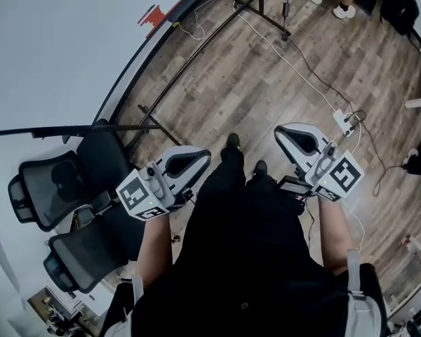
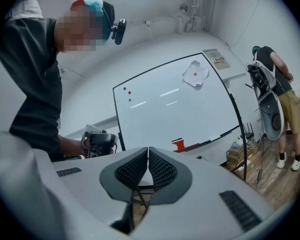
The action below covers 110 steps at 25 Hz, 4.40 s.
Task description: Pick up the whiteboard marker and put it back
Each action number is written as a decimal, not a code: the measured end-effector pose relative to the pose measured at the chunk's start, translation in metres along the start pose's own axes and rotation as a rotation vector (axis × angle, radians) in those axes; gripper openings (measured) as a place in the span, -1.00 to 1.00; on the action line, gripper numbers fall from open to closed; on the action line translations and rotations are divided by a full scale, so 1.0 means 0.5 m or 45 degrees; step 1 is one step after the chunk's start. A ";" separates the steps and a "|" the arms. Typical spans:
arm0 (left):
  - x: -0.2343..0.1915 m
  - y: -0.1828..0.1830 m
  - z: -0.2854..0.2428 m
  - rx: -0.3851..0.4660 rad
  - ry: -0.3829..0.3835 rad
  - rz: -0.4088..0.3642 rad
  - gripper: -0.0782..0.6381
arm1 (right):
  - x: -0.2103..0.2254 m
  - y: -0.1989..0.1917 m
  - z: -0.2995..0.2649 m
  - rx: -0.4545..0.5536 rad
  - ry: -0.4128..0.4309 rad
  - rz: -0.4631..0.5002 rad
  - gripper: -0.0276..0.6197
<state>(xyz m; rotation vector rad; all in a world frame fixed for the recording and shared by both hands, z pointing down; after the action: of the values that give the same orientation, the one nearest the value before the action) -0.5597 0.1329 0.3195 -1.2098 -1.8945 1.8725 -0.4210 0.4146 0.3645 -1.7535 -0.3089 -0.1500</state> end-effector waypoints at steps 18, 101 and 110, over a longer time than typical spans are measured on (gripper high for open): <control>-0.403 0.131 0.047 0.163 -0.197 -0.042 -0.75 | 0.121 0.205 -0.305 -0.142 -0.175 0.177 -0.85; -1.038 0.450 -0.527 -0.059 0.526 -0.057 -0.75 | 1.112 0.527 -0.666 -0.474 0.326 0.635 -0.85; -1.016 0.443 -0.544 0.062 0.850 0.052 -0.75 | 1.148 0.560 -0.719 -0.554 0.607 0.880 -0.85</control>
<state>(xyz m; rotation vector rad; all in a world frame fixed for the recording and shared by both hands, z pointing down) 0.0317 -0.0396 0.3589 -1.6033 -1.4502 1.2779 0.2328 0.0848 0.3296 -2.0815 0.7222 -0.1320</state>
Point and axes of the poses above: the fingertips, and each gripper's own axes: z backward along the fingers, x to its right, y out of its top, the point moved 10 cm from there along z, backward along the fingers, and after that the axes turned 11 degrees about -x, right-handed, at the moved point
